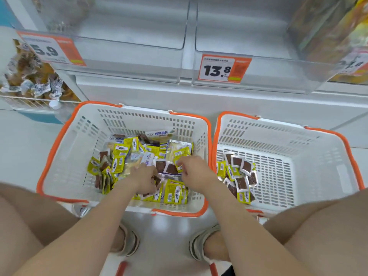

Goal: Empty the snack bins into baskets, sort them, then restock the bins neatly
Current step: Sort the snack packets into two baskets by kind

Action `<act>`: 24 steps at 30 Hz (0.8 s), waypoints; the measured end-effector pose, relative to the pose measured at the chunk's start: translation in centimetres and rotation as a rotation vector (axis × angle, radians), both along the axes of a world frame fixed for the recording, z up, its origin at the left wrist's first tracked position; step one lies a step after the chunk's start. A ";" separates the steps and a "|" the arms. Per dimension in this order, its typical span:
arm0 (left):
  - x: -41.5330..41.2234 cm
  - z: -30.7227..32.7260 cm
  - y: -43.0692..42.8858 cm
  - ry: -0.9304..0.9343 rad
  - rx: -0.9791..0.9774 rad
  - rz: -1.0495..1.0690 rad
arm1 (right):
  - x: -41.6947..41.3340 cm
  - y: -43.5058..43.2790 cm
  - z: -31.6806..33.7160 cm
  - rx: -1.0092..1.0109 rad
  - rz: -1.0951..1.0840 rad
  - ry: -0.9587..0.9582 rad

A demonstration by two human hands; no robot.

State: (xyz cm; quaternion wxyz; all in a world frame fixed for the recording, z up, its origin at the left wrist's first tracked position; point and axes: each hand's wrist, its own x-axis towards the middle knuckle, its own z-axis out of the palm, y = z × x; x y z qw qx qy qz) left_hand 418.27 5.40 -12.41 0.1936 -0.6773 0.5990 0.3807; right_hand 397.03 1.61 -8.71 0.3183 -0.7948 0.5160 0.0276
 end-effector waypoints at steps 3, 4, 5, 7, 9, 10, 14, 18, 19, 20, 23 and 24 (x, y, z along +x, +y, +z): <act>1.1 -2.1 1.9 0.155 -0.015 0.079 | 1.8 0.5 -2.4 0.024 0.211 0.279; 1.1 -2.7 2.2 0.201 -0.060 0.081 | 2.2 0.7 -3.1 0.004 0.255 0.328; 1.0 -3.2 2.2 0.230 -0.108 0.073 | 2.5 1.0 -3.8 -0.022 0.298 0.364; 0.8 -4.1 2.2 0.256 -0.162 0.045 | 3.0 1.6 -5.1 -0.050 0.368 0.413; 1.0 -4.7 2.2 0.227 -0.157 0.024 | 3.5 2.5 -6.3 -0.060 0.392 0.475; 1.2 -5.0 2.2 0.222 -0.158 0.022 | 3.7 2.9 -6.9 -0.072 0.391 0.492; 1.2 -4.5 2.3 0.187 -0.166 -0.040 | 4.0 3.5 -7.4 0.010 0.436 0.460; 1.1 -4.7 2.8 0.061 -0.174 -0.144 | 3.9 2.9 -6.7 0.127 0.289 0.320; 1.1 -4.7 2.7 0.075 -0.182 -0.148 | 3.8 2.6 -6.4 0.103 0.200 0.272; 1.1 -4.6 2.6 0.096 -0.194 -0.157 | 3.9 2.1 -6.2 0.053 0.115 0.236; 0.9 -4.0 2.1 0.136 -0.228 -0.190 | 4.0 0.2 -5.7 -0.092 -0.050 0.233; 0.9 -3.9 2.1 0.153 -0.239 -0.175 | 4.0 -0.5 -5.5 -0.091 -0.077 0.252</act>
